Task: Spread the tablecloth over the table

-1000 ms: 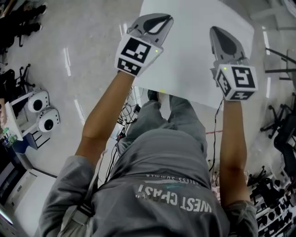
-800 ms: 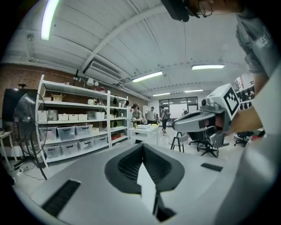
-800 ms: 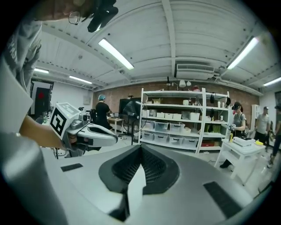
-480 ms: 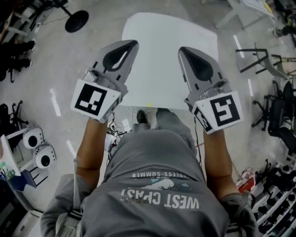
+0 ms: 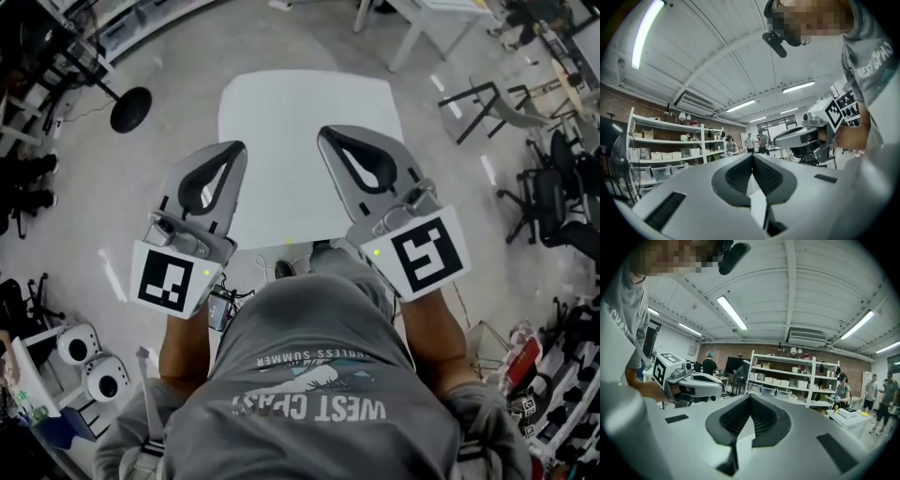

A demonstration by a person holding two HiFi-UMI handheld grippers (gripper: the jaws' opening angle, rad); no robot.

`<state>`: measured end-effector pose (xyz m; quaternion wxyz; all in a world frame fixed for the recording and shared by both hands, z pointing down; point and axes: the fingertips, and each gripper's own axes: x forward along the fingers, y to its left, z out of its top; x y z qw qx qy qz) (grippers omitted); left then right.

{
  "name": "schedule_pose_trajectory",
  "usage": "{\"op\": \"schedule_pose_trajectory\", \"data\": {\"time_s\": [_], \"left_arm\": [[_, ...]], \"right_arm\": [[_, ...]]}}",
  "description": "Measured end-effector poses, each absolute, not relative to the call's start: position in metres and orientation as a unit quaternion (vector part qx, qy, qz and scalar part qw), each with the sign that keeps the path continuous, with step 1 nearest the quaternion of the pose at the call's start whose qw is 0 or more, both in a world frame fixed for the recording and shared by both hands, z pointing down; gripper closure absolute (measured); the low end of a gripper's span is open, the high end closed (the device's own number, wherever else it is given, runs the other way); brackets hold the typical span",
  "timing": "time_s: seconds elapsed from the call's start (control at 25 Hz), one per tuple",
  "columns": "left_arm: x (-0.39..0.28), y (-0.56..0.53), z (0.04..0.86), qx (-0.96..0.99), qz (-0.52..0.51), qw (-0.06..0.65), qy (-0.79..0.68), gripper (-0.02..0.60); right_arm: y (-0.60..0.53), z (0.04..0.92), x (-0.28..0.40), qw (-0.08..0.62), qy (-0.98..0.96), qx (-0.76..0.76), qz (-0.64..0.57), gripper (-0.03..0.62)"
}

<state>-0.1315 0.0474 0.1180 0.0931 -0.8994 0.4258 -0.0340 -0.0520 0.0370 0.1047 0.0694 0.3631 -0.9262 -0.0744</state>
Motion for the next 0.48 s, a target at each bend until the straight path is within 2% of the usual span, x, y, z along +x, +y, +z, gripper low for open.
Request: {"op": "schedule_pose_trajectory", "data": {"time_s": [0.48], "left_arm": [[-0.130, 0.068, 0.105, -0.899, -0.028, 0.107, 0.425, 0.583]], "right_arm": [[0.057, 0.089, -0.041, 0.058, -0.921, 0.375, -0.084, 0.585]]}}
